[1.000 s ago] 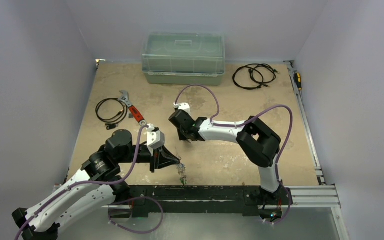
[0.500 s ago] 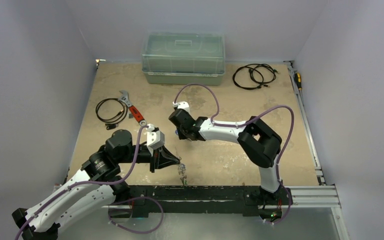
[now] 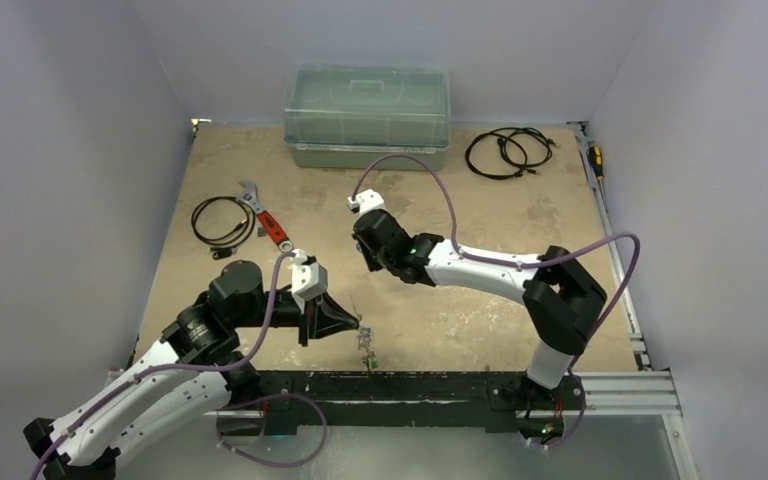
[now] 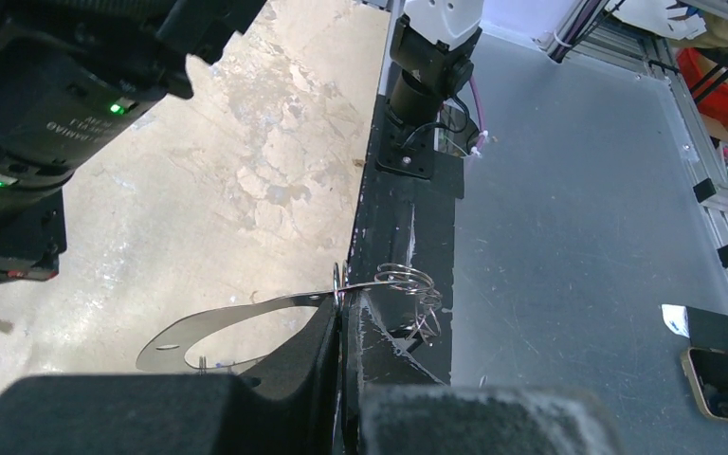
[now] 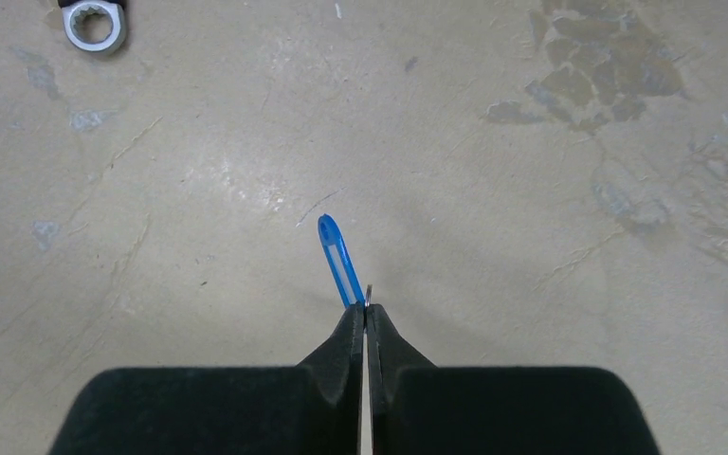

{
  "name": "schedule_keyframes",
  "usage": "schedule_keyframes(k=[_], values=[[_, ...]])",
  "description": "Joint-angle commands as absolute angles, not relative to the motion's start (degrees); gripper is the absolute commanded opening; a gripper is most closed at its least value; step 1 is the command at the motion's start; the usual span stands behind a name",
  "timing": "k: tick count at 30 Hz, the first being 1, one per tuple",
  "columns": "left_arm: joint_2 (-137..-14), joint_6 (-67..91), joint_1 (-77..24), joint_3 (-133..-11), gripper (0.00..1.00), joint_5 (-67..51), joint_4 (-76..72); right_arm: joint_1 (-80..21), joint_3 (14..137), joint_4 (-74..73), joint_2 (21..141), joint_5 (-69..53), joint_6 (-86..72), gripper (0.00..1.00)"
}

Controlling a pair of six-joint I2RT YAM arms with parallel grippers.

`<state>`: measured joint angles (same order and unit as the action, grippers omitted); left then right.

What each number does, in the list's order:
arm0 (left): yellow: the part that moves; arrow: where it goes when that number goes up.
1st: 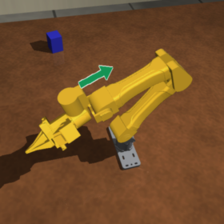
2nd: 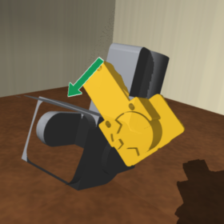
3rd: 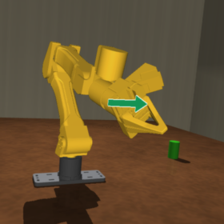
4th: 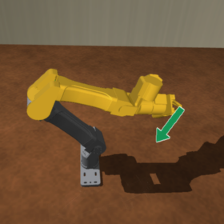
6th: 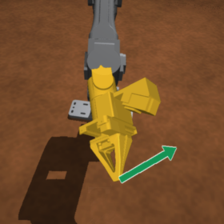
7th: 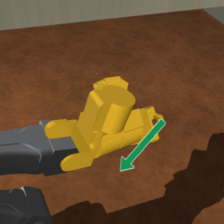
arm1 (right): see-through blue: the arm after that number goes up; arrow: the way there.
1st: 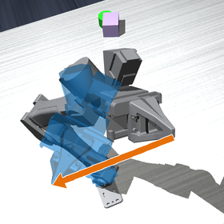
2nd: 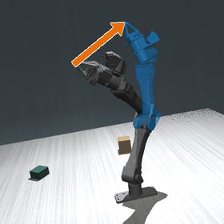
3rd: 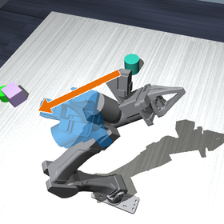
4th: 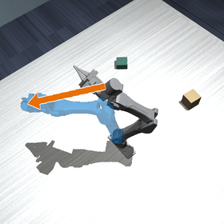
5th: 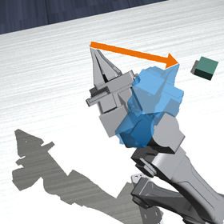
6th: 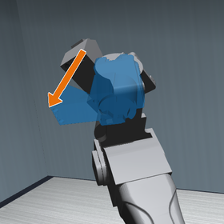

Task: Put the keys on the keyring

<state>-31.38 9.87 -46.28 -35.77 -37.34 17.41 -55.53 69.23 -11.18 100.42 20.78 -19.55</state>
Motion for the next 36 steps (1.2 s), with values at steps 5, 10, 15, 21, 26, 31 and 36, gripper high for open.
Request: schedule_keyframes(k=[5, 10, 15, 21, 26, 31, 36], values=[[-32.5, 9.0, -46.4, -36.1, 0.0, -39.2, 14.5, -55.4, 62.7, -7.3, 93.2, 20.7, -12.9, 0.0], [-33.1, 9.0, -46.5, -36.1, 0.0, -39.5, 14.5, -55.3, 63.8, -13.8, 94.9, 19.8, -11.8, 0.0], [-32.9, 9.1, -46.5, -36.1, 0.0, -39.3, 14.5, -55.2, 64.0, -14.8, 99.5, 13.9, -10.4, 0.0], [-32.6, 9.1, -46.5, -36.0, 0.0, -39.1, 14.4, -55.1, 66.9, -15.9, 102.0, 17.2, -11.3, 0.45], [-32.4, 9.1, -46.5, -36.1, 0.0, -38.6, 14.6, -54.6, 66.1, -13.6, 97.2, 19.2, -13.9, 0.67], [-33.5, 9.2, -46.4, -36.5, 0.0, -36.3, 15.5, -54.6, 61.2, -9.3, 92.8, 16.0, -15.1, 0.63], [-34.9, 9.4, -46.4, -36.8, 0.0, -34.5, 16.1, -54.1, 58.3, -2.7, 94.1, 13.3, -12.6, 0.55]])
